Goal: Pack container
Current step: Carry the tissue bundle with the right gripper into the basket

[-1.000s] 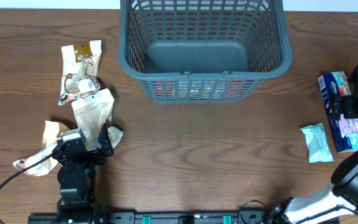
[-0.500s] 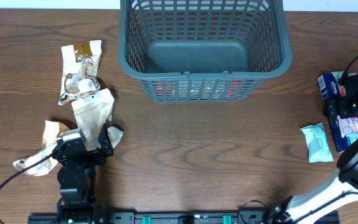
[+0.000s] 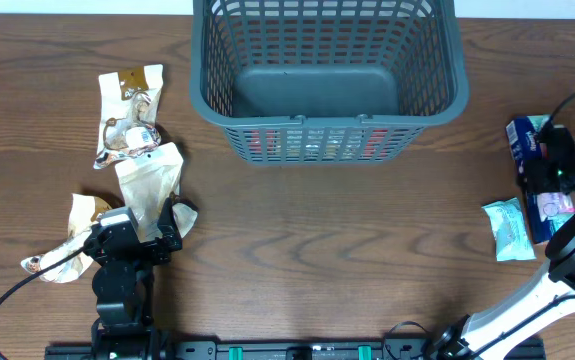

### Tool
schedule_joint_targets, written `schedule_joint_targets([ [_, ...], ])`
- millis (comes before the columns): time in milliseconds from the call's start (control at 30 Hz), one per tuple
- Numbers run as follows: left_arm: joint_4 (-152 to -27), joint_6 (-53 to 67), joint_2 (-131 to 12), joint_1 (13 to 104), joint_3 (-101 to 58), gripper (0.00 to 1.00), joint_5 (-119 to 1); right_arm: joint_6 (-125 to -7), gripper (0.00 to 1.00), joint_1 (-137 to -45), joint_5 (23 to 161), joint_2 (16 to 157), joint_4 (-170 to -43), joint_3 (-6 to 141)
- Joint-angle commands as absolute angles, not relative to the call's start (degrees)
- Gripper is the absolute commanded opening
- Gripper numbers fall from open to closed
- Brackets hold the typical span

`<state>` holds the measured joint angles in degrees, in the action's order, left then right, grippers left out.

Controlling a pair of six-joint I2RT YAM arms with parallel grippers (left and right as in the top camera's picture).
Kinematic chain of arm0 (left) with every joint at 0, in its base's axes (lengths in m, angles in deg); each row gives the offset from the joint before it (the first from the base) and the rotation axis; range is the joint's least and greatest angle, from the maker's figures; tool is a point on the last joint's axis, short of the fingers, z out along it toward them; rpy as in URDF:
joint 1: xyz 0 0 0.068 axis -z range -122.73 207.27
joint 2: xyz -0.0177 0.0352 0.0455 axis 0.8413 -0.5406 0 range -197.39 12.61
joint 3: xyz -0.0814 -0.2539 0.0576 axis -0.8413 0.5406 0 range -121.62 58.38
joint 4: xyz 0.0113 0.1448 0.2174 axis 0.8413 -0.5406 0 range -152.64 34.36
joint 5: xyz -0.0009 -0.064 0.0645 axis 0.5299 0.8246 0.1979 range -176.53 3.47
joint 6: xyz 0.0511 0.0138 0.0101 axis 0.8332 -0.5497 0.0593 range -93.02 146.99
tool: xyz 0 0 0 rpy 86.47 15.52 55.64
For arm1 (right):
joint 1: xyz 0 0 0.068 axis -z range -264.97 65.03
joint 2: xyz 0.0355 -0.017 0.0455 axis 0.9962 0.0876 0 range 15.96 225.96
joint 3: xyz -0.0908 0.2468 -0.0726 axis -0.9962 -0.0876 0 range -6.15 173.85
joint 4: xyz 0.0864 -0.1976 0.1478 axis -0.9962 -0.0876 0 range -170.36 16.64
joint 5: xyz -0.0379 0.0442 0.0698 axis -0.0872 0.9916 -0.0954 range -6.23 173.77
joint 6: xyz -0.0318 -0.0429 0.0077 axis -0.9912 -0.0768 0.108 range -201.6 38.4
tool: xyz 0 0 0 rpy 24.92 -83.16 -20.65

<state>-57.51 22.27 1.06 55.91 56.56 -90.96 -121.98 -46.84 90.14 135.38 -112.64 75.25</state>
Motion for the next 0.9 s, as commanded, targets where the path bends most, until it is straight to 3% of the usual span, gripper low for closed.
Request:
schedule_joint_targets([
  [0,-57.64,21.73,1.02,56.13,57.63,0.99,-90.59,-118.27,0.24,-46.56,91.63,137.04,-112.78,75.27],
  [267,-57.66,21.73,1.02,56.13,57.63,0.99,-90.59,-110.90,0.15,-47.63,100.77,133.28,-113.02,77.33],
  [433,-57.66,21.73,1.02,56.13,57.63,0.99,-90.59,-100.15,0.01,-50.06,111.21,125.98,-113.74,87.75],
  [500,-57.66,21.73,1.02,56.13,57.63,0.99,-90.59,-98.33,0.01,-52.09,111.21,122.83,-114.76,93.22],
  [733,-57.66,21.73,1.02,56.13,57.63,0.99,-90.56,-101.02,0.01,-64.77,106.47,115.16,-115.49,112.45],
  [867,-57.66,21.73,1.02,56.13,57.63,0.99,-90.56,-111.97,0.01,-74.69,108.05,114.20,-119.16,118.31],
])
